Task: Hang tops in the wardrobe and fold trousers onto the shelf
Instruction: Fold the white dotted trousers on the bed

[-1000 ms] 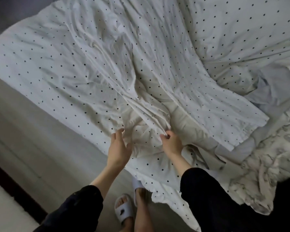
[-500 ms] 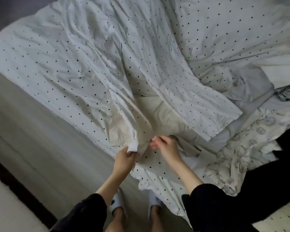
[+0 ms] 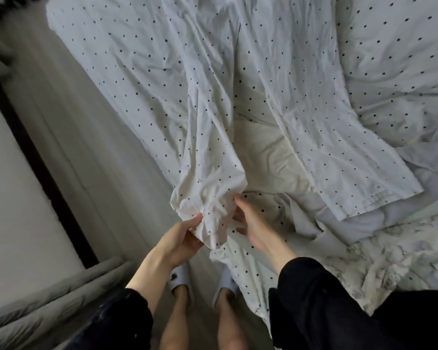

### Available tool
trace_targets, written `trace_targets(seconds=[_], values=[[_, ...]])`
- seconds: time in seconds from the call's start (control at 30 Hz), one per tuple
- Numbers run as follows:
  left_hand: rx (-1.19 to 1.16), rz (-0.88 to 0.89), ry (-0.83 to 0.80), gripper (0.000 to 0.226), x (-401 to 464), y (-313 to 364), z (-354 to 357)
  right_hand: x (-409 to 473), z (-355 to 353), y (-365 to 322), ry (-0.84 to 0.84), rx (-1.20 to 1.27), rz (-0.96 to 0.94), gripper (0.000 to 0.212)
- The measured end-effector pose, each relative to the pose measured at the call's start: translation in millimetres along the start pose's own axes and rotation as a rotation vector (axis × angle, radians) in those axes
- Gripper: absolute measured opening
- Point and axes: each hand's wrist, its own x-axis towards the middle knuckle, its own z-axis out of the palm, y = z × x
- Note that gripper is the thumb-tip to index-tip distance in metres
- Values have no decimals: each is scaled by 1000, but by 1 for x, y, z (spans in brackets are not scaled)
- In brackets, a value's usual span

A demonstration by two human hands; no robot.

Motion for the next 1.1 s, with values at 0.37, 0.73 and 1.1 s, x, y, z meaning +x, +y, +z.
trace_targets(seconds=[0.37,0.73,1.1], values=[[687,213,595,79,28,-6,-12,-11,-19,-9,187,-283,-179,15],[686,336,700,24,62,14,11,-49,-48,11,232,-342,-230,13],[771,317,720,32,21,-8,-43,-65,-46,12,230,-344,-133,24]])
